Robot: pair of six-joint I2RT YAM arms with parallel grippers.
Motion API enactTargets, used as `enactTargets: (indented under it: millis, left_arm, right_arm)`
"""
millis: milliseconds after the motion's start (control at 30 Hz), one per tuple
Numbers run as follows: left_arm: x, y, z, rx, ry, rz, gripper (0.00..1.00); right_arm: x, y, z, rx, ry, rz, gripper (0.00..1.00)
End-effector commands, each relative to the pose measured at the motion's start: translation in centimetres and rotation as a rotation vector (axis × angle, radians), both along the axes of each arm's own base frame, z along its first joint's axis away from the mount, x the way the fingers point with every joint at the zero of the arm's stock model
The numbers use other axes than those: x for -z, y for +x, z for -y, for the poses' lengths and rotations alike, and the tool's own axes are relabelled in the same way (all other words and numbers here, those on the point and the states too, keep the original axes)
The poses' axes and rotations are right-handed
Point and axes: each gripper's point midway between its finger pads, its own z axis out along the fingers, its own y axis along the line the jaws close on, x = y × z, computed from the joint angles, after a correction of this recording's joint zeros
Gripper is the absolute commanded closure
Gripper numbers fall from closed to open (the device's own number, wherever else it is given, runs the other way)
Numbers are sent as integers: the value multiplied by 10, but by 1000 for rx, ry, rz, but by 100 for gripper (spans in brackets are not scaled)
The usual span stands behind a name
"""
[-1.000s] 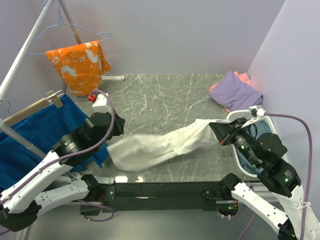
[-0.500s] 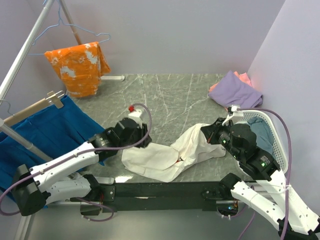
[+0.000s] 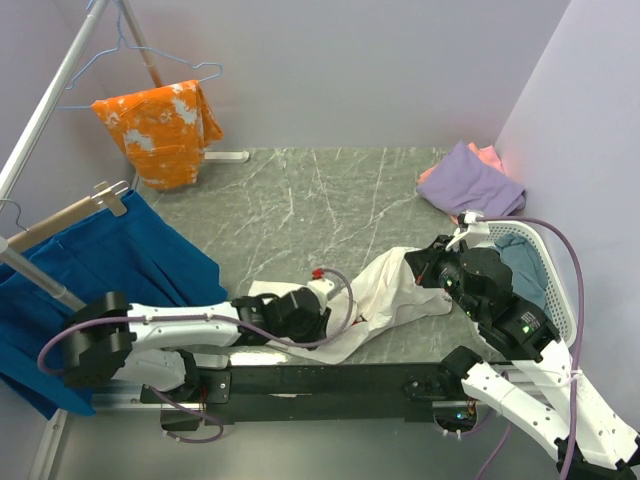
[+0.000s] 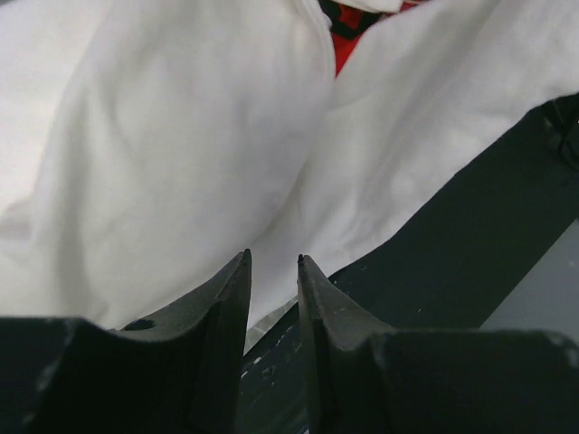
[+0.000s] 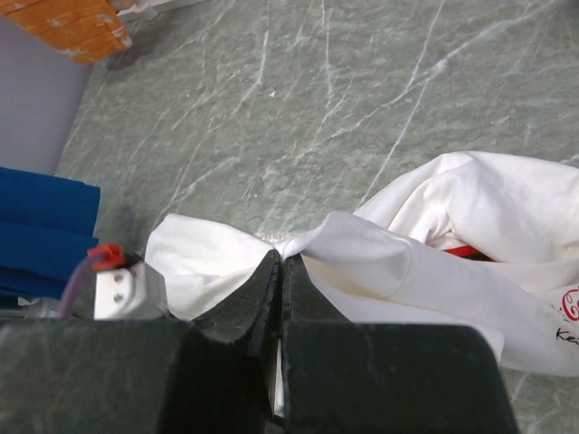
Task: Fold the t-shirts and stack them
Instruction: Flatten out the tshirt
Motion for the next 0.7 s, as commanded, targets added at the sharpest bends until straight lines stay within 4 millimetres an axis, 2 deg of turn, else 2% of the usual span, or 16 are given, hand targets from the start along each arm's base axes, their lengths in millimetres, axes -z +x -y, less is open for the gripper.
enactTargets:
  millis: [0,33,100,133,167,200,267,300,367,400,433,500,533,667]
  left_arm:
    - [0,3,23,-36,-38,111,65]
    - [2,-4,28,-17,-34,131,64]
    - [11,1,30,-52,6,193,62]
    - [11,-3,35,-48,13,218,61]
    - [12,6,32,-92,39,275,60]
    - [25,9,29,-112,110,334,46]
    - [26,9,32,-132,145,401,42]
    - [33,17,26,-177,193,456,40]
    - [35,17,27,-193,233,514,38]
    - [35,25,21,-246,272,581,31]
    - [32,22,25,-246,278,615,27]
    - [32,24,24,-284,300,657,24]
    - [24,27,27,-318,295,689,24]
    - [20,31,23,-363,323,737,21]
  right_arm:
    - [0,2,2,16,1,16,100]
    - [1,1,2,15,1,16,100]
    - [3,2,1,13,1,15,100]
    - [3,2,1,12,0,13,100]
    - [4,2,0,9,-1,10,100]
    - [6,3,0,7,-3,8,100]
    - [7,3,0,9,-4,5,99]
    - [7,3,0,8,-4,5,99]
    - [8,2,0,8,-2,6,99]
    - [9,2,0,9,-3,5,99]
    - [9,3,0,10,-5,5,98]
    - [10,3,0,10,-9,3,98]
    - [11,3,0,8,-9,2,98]
    - [14,3,-1,7,-11,-5,97]
